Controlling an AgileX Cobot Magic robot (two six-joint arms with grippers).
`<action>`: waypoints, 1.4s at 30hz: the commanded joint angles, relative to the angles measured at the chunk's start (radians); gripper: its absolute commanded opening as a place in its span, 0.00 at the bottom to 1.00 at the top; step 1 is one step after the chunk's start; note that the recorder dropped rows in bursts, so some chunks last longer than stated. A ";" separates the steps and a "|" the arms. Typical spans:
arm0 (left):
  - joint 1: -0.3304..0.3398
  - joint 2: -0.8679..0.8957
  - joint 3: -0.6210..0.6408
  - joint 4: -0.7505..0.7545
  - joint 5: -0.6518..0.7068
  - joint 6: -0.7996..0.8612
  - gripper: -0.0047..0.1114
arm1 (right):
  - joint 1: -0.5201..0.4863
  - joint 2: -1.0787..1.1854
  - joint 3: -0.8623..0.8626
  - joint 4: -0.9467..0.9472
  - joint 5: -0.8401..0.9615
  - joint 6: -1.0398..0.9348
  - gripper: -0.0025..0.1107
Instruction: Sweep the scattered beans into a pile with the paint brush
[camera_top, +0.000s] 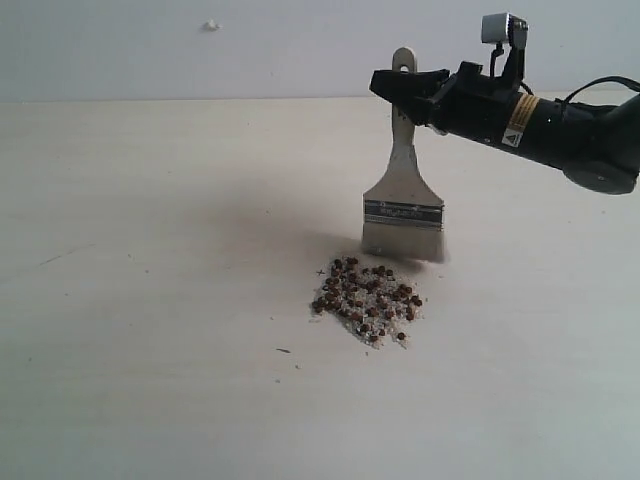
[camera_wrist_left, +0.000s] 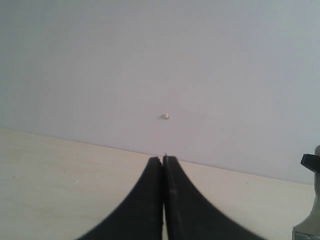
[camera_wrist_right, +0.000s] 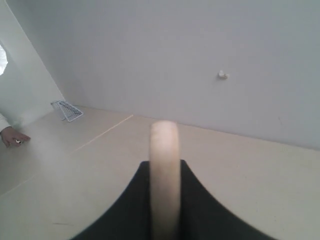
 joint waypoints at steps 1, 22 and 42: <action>-0.007 -0.005 0.004 -0.008 -0.005 0.003 0.04 | 0.000 -0.042 -0.004 -0.039 -0.008 -0.009 0.02; -0.007 -0.005 0.004 -0.008 -0.005 0.003 0.04 | -0.011 -0.165 0.093 -0.057 -0.008 -0.061 0.02; -0.007 -0.005 0.004 -0.008 -0.005 0.003 0.04 | -0.009 -0.333 0.413 0.212 -0.008 -0.334 0.02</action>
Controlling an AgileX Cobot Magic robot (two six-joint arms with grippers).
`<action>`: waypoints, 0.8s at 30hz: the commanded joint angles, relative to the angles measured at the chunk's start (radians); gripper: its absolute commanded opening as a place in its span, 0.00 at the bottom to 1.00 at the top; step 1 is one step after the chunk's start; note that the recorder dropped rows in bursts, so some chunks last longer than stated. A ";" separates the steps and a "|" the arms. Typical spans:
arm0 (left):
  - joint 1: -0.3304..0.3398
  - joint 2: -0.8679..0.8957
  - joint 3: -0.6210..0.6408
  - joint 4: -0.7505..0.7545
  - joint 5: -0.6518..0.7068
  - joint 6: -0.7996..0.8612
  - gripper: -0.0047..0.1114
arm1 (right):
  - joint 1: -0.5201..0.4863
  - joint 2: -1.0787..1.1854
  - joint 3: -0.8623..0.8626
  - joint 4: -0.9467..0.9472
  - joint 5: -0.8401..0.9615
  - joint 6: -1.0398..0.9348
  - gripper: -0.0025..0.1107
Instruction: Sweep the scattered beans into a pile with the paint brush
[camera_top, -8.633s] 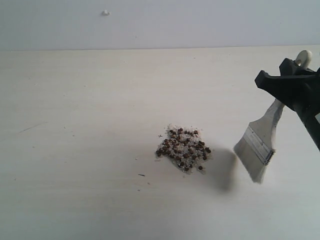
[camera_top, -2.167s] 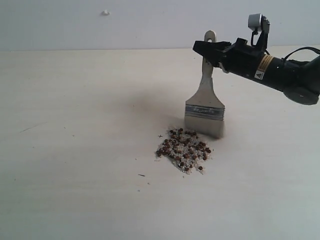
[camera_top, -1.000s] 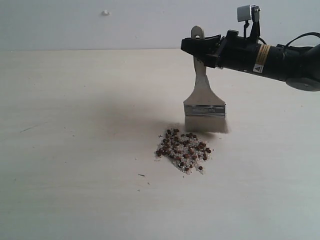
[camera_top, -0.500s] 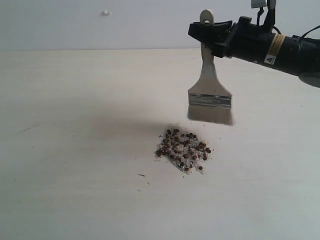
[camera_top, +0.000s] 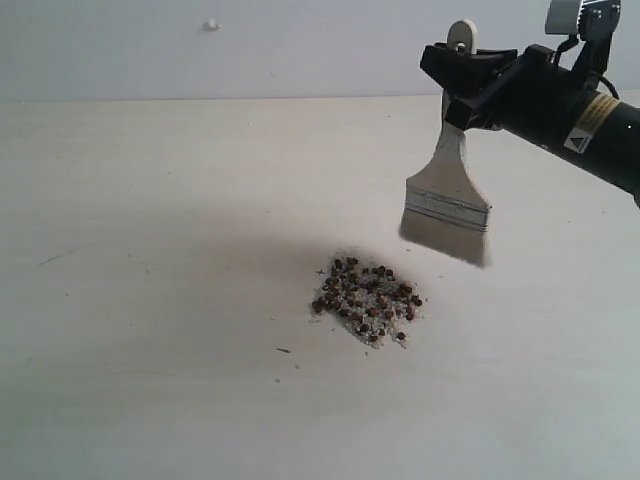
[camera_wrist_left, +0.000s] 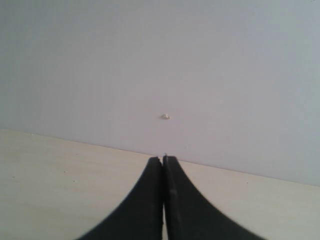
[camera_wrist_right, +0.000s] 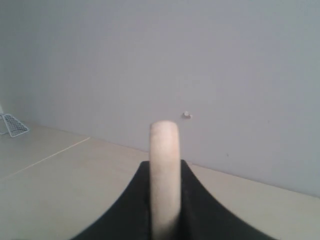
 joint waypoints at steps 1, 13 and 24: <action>-0.007 -0.005 0.004 -0.008 -0.005 0.003 0.04 | -0.002 -0.022 0.047 -0.001 -0.010 -0.025 0.02; -0.007 -0.005 0.004 -0.008 -0.005 0.003 0.04 | -0.002 -0.088 0.197 0.217 -0.010 -0.164 0.02; -0.007 -0.005 0.004 -0.008 -0.005 0.003 0.04 | -0.002 -0.049 0.207 0.419 -0.010 -0.123 0.02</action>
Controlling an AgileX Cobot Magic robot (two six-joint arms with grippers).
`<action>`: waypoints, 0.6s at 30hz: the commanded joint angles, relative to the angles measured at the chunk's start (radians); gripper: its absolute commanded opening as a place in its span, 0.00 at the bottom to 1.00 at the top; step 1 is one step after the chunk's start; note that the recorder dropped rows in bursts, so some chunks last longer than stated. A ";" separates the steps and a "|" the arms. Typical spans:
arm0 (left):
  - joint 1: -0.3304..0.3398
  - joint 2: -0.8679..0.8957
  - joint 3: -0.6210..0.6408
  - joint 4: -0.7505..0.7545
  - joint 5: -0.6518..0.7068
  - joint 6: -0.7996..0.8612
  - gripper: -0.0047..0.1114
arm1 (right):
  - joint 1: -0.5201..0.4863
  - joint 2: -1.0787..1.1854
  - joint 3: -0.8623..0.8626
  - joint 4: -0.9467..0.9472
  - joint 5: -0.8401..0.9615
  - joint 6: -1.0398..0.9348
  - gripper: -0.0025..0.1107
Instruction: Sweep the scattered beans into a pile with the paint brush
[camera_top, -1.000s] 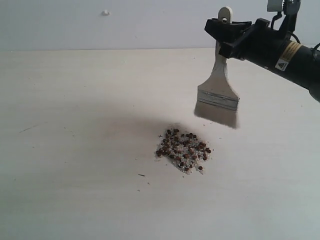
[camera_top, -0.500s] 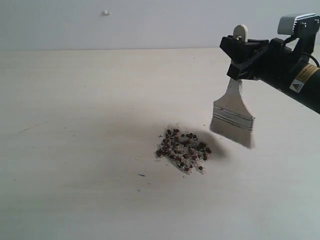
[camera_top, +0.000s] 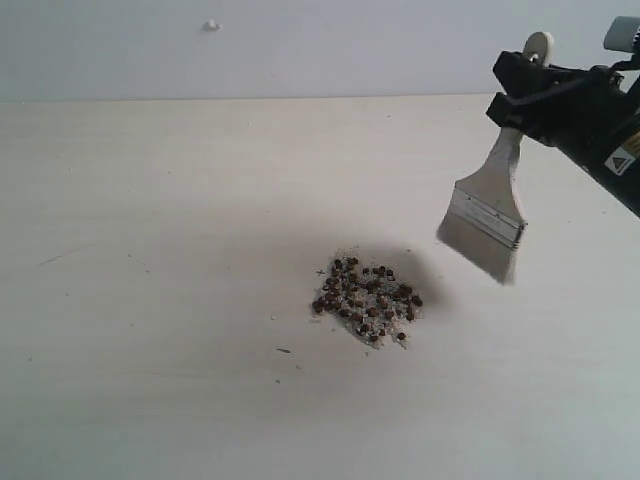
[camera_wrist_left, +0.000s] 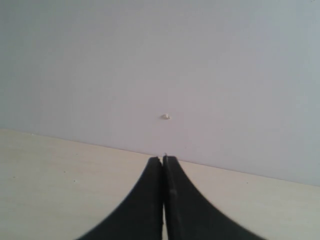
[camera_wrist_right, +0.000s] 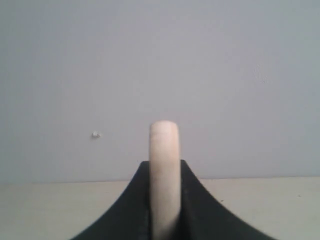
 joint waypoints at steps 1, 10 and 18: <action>-0.007 -0.005 0.004 -0.008 -0.005 0.003 0.04 | -0.002 0.034 0.007 0.015 -0.012 0.028 0.02; -0.007 -0.005 0.004 -0.008 -0.005 0.003 0.04 | -0.002 0.109 0.007 -0.003 -0.012 0.116 0.02; -0.007 -0.005 0.004 -0.008 -0.005 0.003 0.04 | -0.002 0.098 0.007 -0.076 -0.012 0.151 0.02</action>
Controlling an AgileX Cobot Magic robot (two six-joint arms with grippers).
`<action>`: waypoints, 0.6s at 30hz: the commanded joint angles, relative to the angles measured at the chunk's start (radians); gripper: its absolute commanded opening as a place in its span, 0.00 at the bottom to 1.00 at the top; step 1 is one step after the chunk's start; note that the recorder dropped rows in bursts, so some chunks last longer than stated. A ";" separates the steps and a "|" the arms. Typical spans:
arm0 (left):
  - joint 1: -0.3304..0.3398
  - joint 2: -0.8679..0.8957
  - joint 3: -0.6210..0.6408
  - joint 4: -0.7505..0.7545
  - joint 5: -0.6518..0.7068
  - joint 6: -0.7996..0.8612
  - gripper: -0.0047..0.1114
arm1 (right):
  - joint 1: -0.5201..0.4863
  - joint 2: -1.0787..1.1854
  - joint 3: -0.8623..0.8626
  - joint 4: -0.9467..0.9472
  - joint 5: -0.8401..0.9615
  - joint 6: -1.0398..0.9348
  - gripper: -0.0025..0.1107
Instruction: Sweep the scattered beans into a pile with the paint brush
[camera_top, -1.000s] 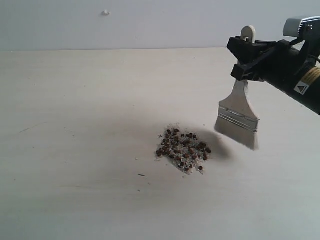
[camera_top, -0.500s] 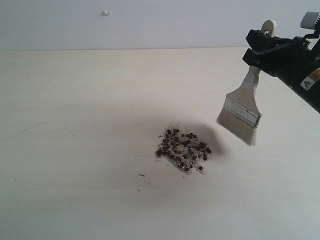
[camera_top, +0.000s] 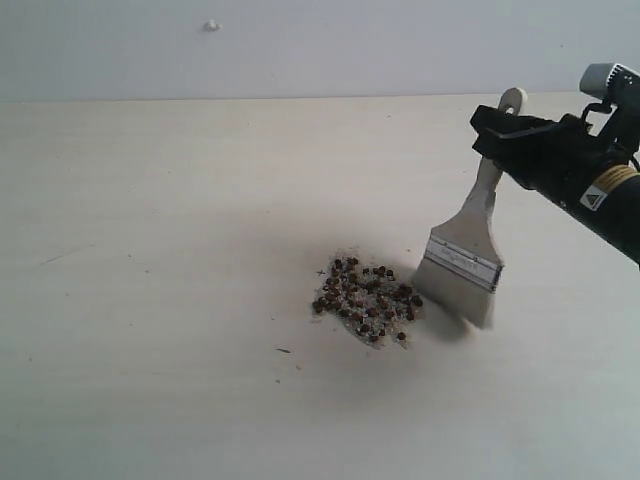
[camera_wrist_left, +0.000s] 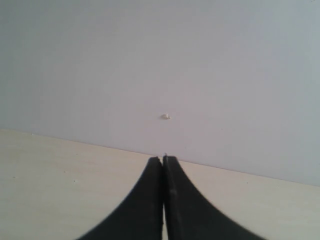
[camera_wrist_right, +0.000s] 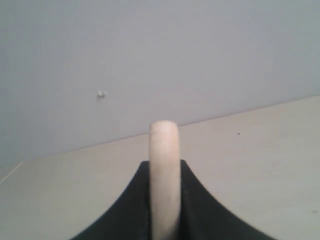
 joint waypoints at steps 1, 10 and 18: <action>-0.007 -0.005 0.004 -0.008 -0.005 0.003 0.04 | -0.002 -0.041 0.003 0.010 -0.012 -0.035 0.02; -0.007 -0.005 0.004 -0.008 -0.005 0.003 0.04 | -0.004 -0.286 -0.095 -0.055 0.435 -0.026 0.02; -0.007 -0.005 0.004 -0.008 -0.005 0.003 0.04 | -0.045 -0.317 -0.437 -1.322 0.664 1.198 0.02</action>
